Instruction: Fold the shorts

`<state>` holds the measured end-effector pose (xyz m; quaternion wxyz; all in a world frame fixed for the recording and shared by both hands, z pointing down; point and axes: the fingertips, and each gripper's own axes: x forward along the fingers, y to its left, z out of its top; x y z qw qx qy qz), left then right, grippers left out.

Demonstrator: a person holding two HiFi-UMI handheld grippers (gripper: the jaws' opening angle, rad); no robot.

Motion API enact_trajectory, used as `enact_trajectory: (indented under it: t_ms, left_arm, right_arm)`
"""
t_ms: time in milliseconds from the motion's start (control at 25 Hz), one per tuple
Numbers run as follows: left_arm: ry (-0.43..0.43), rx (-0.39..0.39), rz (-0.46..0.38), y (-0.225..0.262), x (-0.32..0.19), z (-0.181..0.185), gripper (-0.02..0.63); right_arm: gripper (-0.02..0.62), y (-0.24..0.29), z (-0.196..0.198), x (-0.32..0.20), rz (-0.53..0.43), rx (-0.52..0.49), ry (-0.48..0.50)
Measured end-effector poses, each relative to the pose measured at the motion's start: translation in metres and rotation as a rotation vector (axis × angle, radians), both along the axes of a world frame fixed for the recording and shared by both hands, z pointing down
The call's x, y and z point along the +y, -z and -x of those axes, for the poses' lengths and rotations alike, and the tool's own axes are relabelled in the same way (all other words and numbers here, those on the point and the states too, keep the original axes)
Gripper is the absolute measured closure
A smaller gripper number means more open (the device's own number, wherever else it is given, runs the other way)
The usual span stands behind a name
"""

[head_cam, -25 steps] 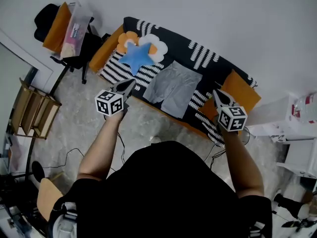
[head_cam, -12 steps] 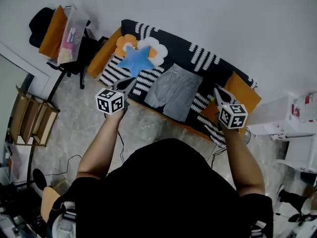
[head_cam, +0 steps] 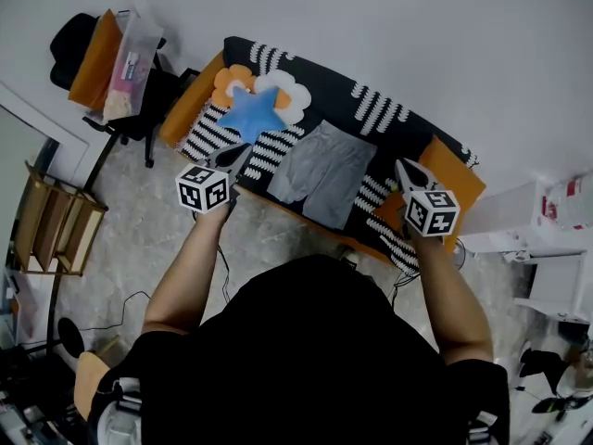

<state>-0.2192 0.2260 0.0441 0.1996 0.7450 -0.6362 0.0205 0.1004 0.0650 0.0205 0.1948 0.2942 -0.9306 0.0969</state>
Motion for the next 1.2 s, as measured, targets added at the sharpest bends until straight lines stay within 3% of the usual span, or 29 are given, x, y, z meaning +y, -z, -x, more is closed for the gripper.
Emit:
enact_trajectory:
  t_ms: [480,1200]
  left_arm:
    - [0.076,-0.029,0.007,0.002,-0.014,0.006,0.591]
    - [0.268,-0.045,0.074,-0.004,-0.114,-0.026,0.591]
  right_arm:
    - [0.589,-0.011,0.018,-0.042,0.013,-0.029,0.066]
    - [0.589,-0.03,0.027,-0.21,0.06,-0.009,0.254]
